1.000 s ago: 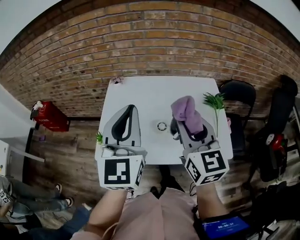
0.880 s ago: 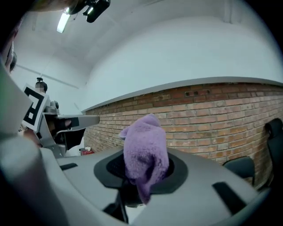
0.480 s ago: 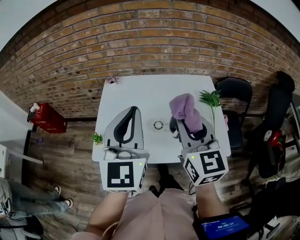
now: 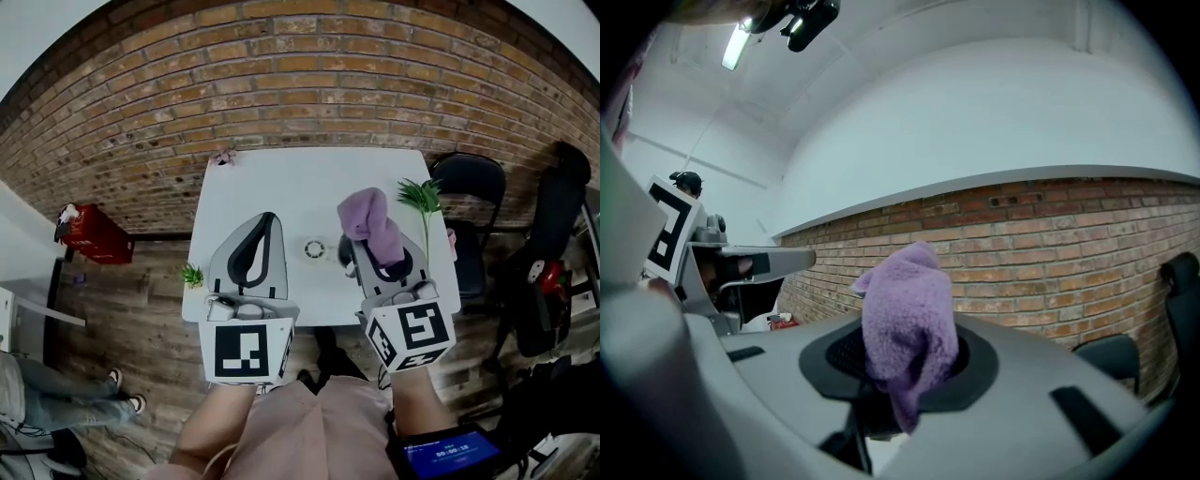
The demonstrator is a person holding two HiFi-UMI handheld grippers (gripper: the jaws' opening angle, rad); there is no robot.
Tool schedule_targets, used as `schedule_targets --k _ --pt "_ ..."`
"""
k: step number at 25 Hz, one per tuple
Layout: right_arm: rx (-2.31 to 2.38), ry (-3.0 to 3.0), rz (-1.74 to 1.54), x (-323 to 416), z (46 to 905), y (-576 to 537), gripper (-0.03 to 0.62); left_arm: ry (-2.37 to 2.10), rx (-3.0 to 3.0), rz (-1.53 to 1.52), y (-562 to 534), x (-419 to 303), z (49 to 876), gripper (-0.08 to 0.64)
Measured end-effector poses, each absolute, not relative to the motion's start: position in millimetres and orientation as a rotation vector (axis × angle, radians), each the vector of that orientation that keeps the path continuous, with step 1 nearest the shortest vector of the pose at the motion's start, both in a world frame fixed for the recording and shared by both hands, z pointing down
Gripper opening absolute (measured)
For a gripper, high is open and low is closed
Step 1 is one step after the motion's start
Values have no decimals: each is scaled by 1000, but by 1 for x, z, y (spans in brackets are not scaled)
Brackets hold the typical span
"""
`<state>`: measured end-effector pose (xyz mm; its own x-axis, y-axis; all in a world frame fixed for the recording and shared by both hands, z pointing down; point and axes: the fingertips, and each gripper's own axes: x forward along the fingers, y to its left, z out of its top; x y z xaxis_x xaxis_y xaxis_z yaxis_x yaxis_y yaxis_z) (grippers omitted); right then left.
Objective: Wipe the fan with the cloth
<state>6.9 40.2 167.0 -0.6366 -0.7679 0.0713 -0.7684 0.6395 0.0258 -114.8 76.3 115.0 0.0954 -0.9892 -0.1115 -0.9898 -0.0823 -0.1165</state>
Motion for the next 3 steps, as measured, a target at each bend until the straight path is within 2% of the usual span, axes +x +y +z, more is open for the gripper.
schedule_targets --k 3 --pt "1297 -2778 3 7 167 41 100 2015 -2198 15 76 -114 114 12"
